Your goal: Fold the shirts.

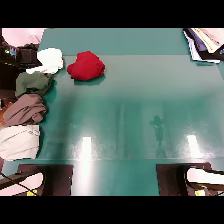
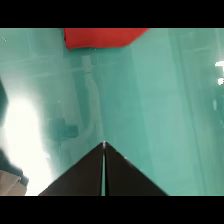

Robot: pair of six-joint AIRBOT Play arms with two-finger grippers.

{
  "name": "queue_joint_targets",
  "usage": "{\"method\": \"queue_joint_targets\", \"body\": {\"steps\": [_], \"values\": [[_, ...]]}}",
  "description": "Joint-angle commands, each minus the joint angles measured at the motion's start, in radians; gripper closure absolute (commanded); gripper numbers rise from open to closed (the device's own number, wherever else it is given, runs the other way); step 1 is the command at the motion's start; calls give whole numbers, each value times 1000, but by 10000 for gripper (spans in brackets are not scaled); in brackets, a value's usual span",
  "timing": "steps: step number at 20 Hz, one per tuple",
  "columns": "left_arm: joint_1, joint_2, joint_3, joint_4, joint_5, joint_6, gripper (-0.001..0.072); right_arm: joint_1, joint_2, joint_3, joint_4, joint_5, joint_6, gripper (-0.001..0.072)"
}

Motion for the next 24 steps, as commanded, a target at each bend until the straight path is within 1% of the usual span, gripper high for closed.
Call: {"method": "queue_joint_targets", "body": {"steps": [1,13,15,17,18,19,21,24], "values": [[0,0,0,0,0,0,686,1,0,1,0,0,0,694],[0,0,0,0,0,0,686,1,0,1,0,0,0,694],[0,0,0,-10,42,-1,685,1,0,1,0,-1,0,693],[0,-4,0,-56,97,2,680,1,0,1,2,-13,0,693],[-1,-15,0,-74,134,8,408,1,0,1,2,-26,0,693],[-3,-35,0,-75,167,8,237,1,0,1,2,-39,0,693],[-3,-113,0,-84,223,5,239,1,0,1,3,-44,0,694],[-3,-283,0,-128,312,5,237,1,0,1,3,-37,0,694]]}}
